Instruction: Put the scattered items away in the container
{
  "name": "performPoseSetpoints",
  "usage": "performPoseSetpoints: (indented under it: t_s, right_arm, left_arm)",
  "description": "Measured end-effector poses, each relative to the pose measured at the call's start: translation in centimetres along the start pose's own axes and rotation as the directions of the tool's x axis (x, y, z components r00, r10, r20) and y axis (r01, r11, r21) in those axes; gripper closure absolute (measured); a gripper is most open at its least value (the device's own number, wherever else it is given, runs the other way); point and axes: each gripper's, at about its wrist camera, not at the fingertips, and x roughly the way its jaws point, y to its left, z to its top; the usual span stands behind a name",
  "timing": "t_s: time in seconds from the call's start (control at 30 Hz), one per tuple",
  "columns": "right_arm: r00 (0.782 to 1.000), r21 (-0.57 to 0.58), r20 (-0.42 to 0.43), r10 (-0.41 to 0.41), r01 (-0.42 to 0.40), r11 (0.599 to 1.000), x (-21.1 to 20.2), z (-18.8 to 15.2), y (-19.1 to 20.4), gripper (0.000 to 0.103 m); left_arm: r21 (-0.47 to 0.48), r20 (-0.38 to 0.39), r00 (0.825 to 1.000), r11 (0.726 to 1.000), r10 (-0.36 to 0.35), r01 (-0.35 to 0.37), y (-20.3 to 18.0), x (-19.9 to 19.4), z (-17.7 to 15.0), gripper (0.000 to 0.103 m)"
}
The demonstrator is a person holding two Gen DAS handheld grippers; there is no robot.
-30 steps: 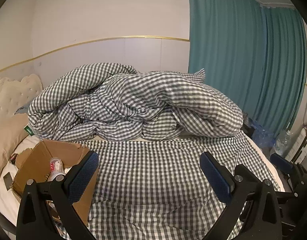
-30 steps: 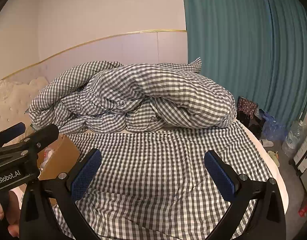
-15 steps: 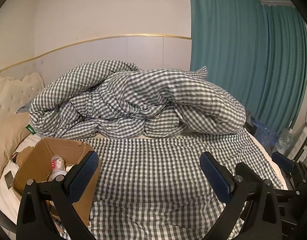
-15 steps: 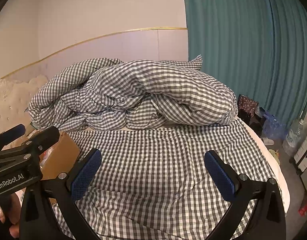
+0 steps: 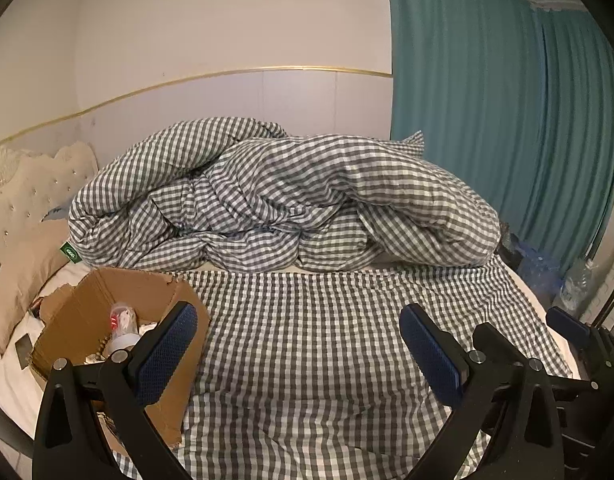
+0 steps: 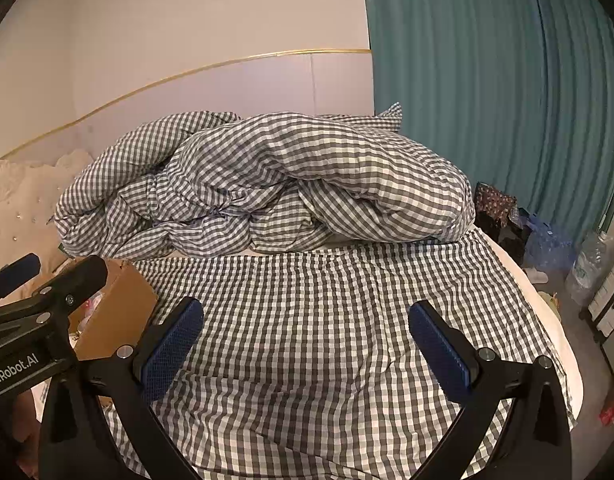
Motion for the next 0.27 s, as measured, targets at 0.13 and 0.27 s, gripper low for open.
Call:
performPoseSetpoints:
  t_s: [0.13, 0.27]
  right_arm:
    - [1.000, 0.014, -0.005, 0.005, -0.005, 1.000, 0.01, -0.20, -0.19, 0.000]
    - [1.000, 0.012, -0.006, 0.002, -0.002, 1.000, 0.06, -0.31, -0.21, 0.000]
  left_arm:
    - [-0.018, -0.019, 0.999, 0.999, -0.028, 0.028, 0.18, 0.13, -0.22, 0.000]
    - [-0.014, -0.020, 0.999, 0.999, -0.041, 0.041, 0.10, 0.08, -0.30, 0.000]
